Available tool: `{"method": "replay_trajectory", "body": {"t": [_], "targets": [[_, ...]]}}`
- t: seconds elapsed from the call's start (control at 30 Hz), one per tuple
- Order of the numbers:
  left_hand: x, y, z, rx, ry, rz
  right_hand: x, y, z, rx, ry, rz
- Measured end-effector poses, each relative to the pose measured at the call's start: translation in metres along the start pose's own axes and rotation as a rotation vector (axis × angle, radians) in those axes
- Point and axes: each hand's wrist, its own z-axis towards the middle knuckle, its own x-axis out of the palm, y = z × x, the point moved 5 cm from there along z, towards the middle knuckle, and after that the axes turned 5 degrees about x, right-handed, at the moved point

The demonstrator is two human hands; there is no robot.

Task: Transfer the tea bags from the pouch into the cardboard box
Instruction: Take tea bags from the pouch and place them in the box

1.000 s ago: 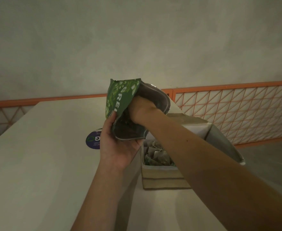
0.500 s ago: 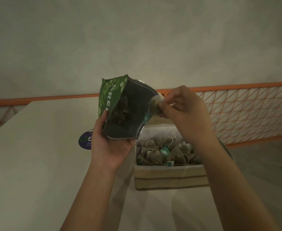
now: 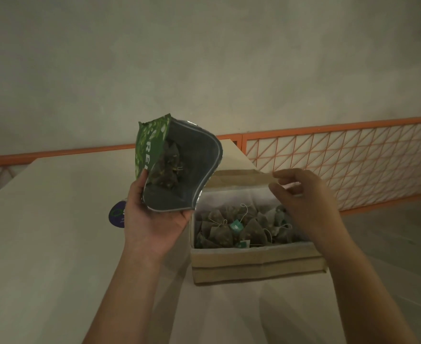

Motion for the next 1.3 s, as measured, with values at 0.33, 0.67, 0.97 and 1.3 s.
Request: {"method": "replay_trajectory", "body": {"t": [0.33, 0.67, 0.97, 1.3], "targets": [[-0.002, -0.003, 0.002, 0.005, -0.001, 0.041, 0.061, 0.122, 0.023, -0.362, 0.141, 0.172], [-0.003, -0.02, 0.002, 0.048, -0.055, 0.081, 0.096, 0.148, 0.019, -0.516, 0.074, 0.411], [0.022, -0.024, 0.007, 0.014, 0.094, 0.138, 0.08, 0.146, -0.004, -0.664, -0.113, 0.6], [0.026, -0.028, 0.015, -0.02, 0.122, 0.073, 0.073, 0.152, 0.007, -0.702, -0.161, 0.499]]}}
